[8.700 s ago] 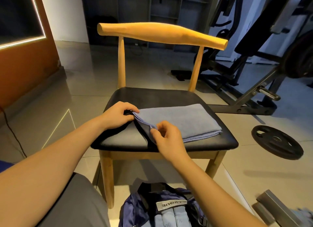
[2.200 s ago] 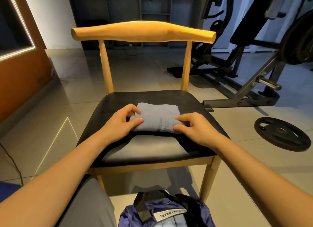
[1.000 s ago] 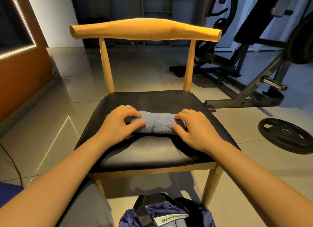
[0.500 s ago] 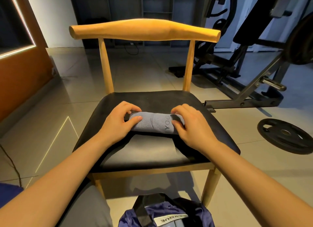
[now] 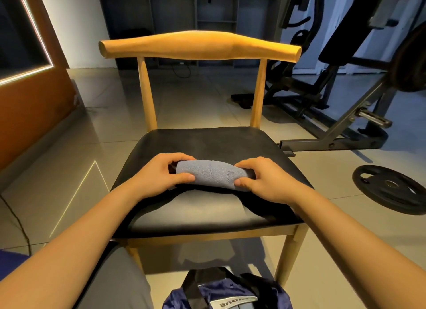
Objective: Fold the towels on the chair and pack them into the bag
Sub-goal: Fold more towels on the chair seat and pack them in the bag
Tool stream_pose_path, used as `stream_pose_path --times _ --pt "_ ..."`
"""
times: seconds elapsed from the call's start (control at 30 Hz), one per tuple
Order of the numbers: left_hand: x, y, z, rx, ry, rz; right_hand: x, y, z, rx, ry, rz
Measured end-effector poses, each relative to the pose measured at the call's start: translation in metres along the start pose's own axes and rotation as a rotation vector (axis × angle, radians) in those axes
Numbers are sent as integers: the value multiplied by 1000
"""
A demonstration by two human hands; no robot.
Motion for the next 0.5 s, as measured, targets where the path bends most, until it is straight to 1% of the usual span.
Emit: stream_pose_path --times 0.07,0.17,0.23,0.27,0.3,0.33,0.4,0.47,0.5 --pt "-2 -1 -2 -33 -29 16 -2 1 -1 3 21 24" --pt "-3 2 -8 -39 -87 16 -4 11 4 -186 10 -59" --pt "-3 3 -8 57 -202 -84 -8 18 9 -283 -28 -146" --pt "-5 3 -8 119 -294 -174 -9 22 12 -295 -40 -184" --pt "-8 3 -10 127 -378 -258 -11 25 14 -289 -44 -220" --pt "-10 5 -13 44 -450 -309 -13 28 17 -278 -44 -257" --pt "-12 12 -22 -365 -512 -334 -17 35 23 -268 -53 -339" --pt "-13 16 -33 -767 -498 -385 -21 42 32 -290 -83 -412" --pt "-14 17 -38 -906 -473 -429 -22 44 37 -312 -105 -443"
Point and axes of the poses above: each hand's wrist, its own x-axis towards the middle knuckle, its own y-axis out of the palm, z = x × y, the point moved 2 cm from there along x, towards the middle knuckle, and after that the axes turned 8 degrees about z, right-handed, at the moved point
